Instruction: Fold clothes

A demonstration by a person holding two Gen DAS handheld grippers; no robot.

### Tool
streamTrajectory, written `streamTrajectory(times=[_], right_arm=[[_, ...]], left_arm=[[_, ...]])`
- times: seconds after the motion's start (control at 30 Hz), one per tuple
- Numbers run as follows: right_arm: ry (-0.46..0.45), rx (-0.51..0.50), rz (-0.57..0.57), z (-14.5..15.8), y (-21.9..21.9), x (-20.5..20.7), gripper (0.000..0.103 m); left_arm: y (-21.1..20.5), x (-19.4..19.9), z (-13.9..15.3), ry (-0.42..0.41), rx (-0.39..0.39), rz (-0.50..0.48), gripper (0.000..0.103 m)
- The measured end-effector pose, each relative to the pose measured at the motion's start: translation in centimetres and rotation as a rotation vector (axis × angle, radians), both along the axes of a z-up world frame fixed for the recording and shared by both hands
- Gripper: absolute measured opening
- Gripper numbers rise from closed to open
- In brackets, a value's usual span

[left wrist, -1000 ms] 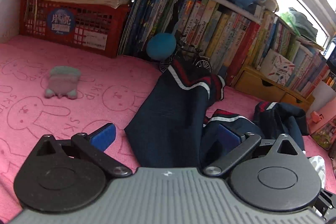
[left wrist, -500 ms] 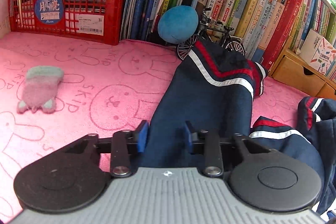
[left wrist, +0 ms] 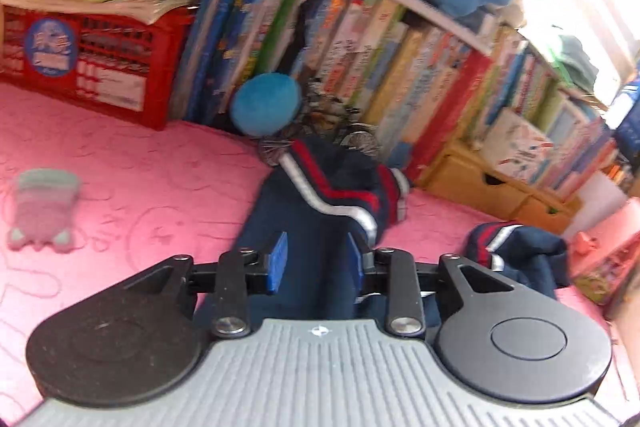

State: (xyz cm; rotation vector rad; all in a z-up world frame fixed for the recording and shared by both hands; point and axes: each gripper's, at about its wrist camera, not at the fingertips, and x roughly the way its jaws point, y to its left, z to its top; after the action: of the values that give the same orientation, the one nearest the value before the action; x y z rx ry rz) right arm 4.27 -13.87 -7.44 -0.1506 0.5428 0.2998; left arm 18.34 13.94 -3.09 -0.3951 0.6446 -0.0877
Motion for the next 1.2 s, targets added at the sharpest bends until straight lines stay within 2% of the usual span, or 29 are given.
streamTrajectory(times=[0.07, 0.17, 0.2, 0.27, 0.3, 0.33, 0.4, 0.43, 0.5, 0.53, 0.57, 0.6, 0.83, 0.87, 1.0, 1.07, 1.1, 1.2], right_arm=[[0.000, 0.001, 0.000, 0.0, 0.0, 0.0, 0.052], [0.001, 0.002, 0.001, 0.0, -0.1, 0.1, 0.052], [0.001, 0.002, 0.002, 0.0, -0.1, 0.1, 0.052], [0.001, 0.002, 0.002, 0.0, -0.1, 0.1, 0.052], [0.001, 0.002, 0.002, 0.0, -0.1, 0.1, 0.052], [0.001, 0.002, 0.002, 0.0, 0.0, 0.1, 0.052], [0.001, 0.002, 0.002, 0.0, 0.0, 0.0, 0.052], [0.001, 0.002, 0.002, 0.0, 0.0, 0.0, 0.052], [0.001, 0.002, 0.003, 0.0, 0.0, 0.0, 0.053], [0.001, 0.003, 0.003, 0.0, 0.0, 0.1, 0.053], [0.001, 0.003, 0.003, 0.0, 0.0, 0.1, 0.053], [0.001, 0.003, 0.003, 0.0, 0.0, 0.1, 0.053], [0.004, 0.008, 0.003, 0.0, 0.1, 0.2, 0.056], [0.004, 0.009, 0.003, 0.0, 0.1, 0.2, 0.056], [0.005, 0.009, 0.000, -0.1, 0.0, 0.2, 0.059], [0.005, 0.011, -0.002, -0.1, 0.0, 0.2, 0.059], [0.005, 0.013, -0.002, -0.1, -0.1, 0.2, 0.060], [0.007, 0.021, -0.003, -0.1, -0.2, 0.3, 0.061]], left_arm=[[1.1, 0.3, -1.7, 0.058, -0.009, 0.045, 0.049], [1.8, 1.0, -3.7, 0.135, -0.046, 0.034, 0.059], [1.7, 0.9, -3.9, 0.120, -0.048, 0.031, 0.063], [1.3, 1.1, -4.3, 0.097, -0.083, 0.019, 0.091], [1.0, 1.2, -4.6, 0.082, -0.103, 0.018, 0.099], [0.6, 1.4, -4.9, 0.064, -0.106, 0.019, 0.103], [0.1, 1.2, -4.2, 0.023, -0.118, 0.001, 0.103], [0.0, 0.9, -3.7, 0.003, -0.135, -0.013, 0.101], [-0.2, 0.5, -2.5, -0.037, -0.169, -0.042, 0.062], [-0.3, 0.2, -1.9, -0.057, -0.186, -0.057, 0.028], [-0.3, 0.0, -1.4, -0.077, -0.203, -0.071, 0.008], [-0.4, -0.3, -0.8, -0.097, -0.220, -0.086, 0.005], [-1.0, -1.9, 3.3, -0.236, -0.340, -0.188, 0.001], [-1.1, -2.2, 3.8, -0.250, -0.334, -0.193, 0.001], [-1.7, -3.5, 5.5, -0.270, -0.185, -0.164, 0.004], [-1.9, -4.1, 6.4, -0.280, -0.110, -0.149, 0.023], [-1.8, -4.2, 6.2, -0.260, -0.076, -0.129, 0.027], [0.5, -3.5, 2.2, -0.103, -0.040, -0.030, 0.029]])
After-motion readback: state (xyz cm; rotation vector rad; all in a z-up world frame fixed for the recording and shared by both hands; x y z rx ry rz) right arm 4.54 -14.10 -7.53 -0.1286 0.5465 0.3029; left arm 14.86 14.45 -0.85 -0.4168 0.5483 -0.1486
